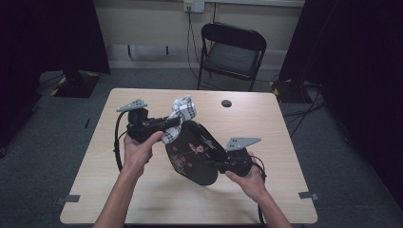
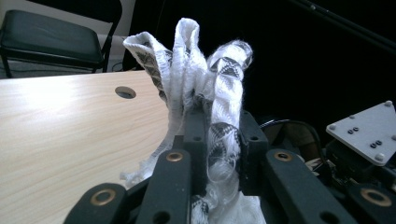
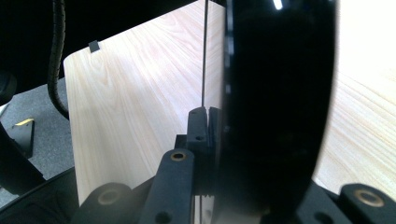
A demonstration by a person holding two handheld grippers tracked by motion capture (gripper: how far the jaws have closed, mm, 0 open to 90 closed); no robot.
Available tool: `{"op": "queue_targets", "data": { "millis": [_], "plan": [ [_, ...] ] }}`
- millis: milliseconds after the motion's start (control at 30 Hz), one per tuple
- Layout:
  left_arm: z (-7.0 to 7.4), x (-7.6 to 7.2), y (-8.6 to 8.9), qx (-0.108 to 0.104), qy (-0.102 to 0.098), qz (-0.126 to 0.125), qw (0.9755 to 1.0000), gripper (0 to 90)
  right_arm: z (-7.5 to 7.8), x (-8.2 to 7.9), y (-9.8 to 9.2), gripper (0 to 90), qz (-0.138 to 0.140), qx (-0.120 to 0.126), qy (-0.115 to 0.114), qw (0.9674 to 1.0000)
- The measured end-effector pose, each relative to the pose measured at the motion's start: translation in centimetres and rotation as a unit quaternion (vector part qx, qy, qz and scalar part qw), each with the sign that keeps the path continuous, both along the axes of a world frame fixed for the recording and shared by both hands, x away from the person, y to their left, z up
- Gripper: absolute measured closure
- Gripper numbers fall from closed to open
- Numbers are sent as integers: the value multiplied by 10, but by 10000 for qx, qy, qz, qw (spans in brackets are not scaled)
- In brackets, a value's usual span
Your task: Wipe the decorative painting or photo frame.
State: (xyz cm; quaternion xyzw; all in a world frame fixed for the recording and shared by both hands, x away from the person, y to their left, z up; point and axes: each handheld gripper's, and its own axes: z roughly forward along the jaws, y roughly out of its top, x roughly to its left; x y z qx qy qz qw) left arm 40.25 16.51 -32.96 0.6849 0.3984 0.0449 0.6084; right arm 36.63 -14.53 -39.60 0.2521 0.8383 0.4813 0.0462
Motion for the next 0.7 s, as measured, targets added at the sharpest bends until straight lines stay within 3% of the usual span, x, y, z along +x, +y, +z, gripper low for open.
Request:
{"op": "queue_targets", "data": {
  "millis": [133,267,400,467,700],
  "plan": [
    [-14,2,4,178,128,127,9997,778,0,0,0,810,-1,1,2,10000],
    [-24,4,10,15,326,214,9992,778,0,0,2,809,-3,-4,-22,10000],
    [-13,0,5,37,179,180,9997,778,0,1,2,811,14,24,-1,10000],
    [-3,-1,2,-89,90,108,9999,777,-1,1,2,812,25,31,4,10000],
    [22,-4,-12,-203,-177,-127,9996,776,-1,1,4,812,15,23,-18,10000]
  ]
}}
